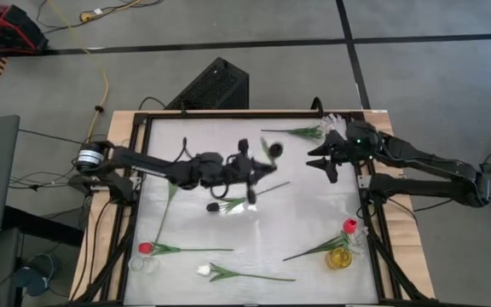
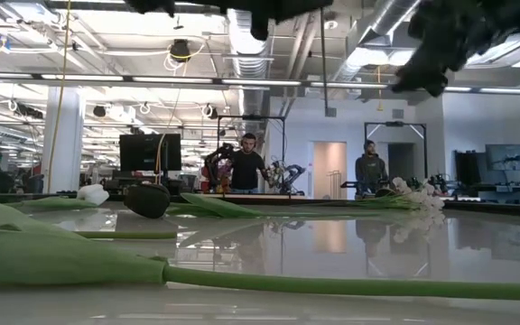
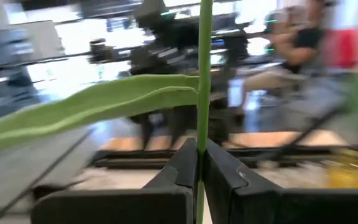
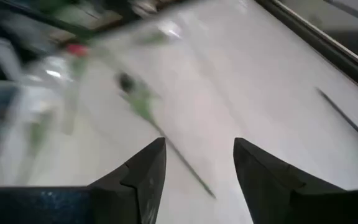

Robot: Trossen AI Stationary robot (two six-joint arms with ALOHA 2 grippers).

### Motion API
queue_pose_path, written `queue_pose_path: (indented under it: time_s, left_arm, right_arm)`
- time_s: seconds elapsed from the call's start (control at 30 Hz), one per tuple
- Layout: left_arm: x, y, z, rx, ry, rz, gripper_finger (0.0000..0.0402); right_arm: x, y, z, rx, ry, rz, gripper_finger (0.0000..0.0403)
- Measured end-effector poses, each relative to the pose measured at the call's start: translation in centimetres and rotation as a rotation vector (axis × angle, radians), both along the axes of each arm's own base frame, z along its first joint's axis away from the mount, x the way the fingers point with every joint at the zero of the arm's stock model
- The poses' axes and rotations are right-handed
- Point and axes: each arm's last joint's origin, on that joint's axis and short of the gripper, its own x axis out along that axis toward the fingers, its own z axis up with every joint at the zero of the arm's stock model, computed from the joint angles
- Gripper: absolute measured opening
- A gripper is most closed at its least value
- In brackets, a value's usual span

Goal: Sort flowers into vase by color
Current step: Put the top black flower into the yellow vase

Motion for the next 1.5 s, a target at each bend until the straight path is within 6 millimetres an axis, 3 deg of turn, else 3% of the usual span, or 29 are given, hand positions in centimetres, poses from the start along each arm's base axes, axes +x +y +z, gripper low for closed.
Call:
queue_pose_path:
  time_s: [0.2,0.3,0.4,0.63,0.83,1.07,1.2,1.5]
  left_arm:
    - [-1.8,-4.2,-1.7,0.038,-0.137,-0.307,0.0000]
    - [-1.3,-6.3,-2.8,0.065,-0.184,-0.304,0.0000]
    - [0.7,-8.1,-3.9,0.082,-0.192,-0.294,0.0000]
    - [7.3,-10.9,-4.0,0.081,-0.191,-0.404,0.0000]
    - [11.6,-13.2,-2.1,0.077,-0.169,-0.482,0.0000]
    - [14.4,-15.7,-0.6,0.085,-0.121,-0.541,0.0000]
    - [15.5,-16.5,-0.9,0.081,-0.116,-0.554,0.0000]
    - [17.1,-16.8,-0.9,0.069,-0.166,-0.557,0.0000]
  right_arm:
    - [-0.3,-0.4,-3.2,-0.022,0.127,-0.124,0.0193]
    - [-0.2,-0.6,-5.4,0.000,0.124,-0.154,0.0187]
    - [-0.3,-0.6,-7.4,0.024,0.107,-0.179,0.0182]
    - [-0.6,-0.4,-11.0,0.091,0.049,-0.228,0.0174]
    - [-1.0,0.3,-13.4,0.125,0.012,-0.224,0.0169]
    - [-1.4,0.8,-14.8,0.085,0.017,-0.257,0.0163]
    - [-1.4,0.8,-14.7,0.095,0.006,-0.261,0.0160]
    - [-1.3,0.8,-14.6,0.112,-0.010,-0.270,0.0159]
